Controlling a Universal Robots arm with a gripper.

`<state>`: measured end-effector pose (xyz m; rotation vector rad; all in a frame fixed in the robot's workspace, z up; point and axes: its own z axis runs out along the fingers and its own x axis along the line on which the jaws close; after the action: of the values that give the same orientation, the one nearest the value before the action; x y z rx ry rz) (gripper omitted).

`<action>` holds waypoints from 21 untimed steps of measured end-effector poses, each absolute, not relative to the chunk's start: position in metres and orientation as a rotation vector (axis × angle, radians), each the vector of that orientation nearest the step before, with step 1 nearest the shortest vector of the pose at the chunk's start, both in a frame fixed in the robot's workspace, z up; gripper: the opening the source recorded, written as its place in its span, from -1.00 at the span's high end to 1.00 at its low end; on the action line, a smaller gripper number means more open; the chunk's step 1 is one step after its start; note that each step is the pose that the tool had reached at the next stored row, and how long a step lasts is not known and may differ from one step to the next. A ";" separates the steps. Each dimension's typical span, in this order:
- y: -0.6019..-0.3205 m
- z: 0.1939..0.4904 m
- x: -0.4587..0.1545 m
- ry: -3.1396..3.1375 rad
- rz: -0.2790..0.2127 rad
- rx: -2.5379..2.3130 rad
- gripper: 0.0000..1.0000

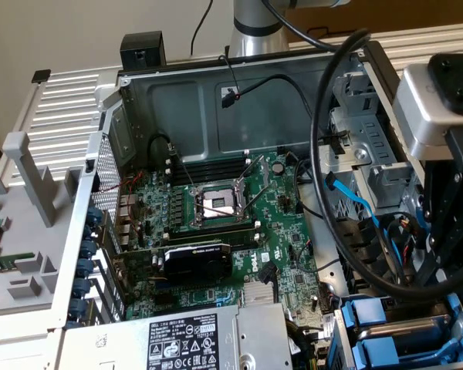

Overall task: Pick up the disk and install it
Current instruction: 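Insert the second disk wire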

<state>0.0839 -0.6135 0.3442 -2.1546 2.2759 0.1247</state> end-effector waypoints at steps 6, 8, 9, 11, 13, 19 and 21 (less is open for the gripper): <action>-0.614 0.343 0.083 2.276 0.121 -2.142 0.79; -0.614 0.342 0.083 2.277 0.121 -2.138 0.79; -0.613 0.342 0.083 2.277 0.122 -2.135 0.79; -0.613 0.341 0.083 2.278 0.124 -2.132 0.79; -0.613 0.341 0.082 2.280 0.125 -2.128 0.79; -0.614 0.341 0.081 2.292 0.124 -2.115 0.79; -0.614 0.341 0.081 2.296 0.124 -2.110 0.79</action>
<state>0.0809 -0.6135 0.3412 -2.1101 2.2955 0.1239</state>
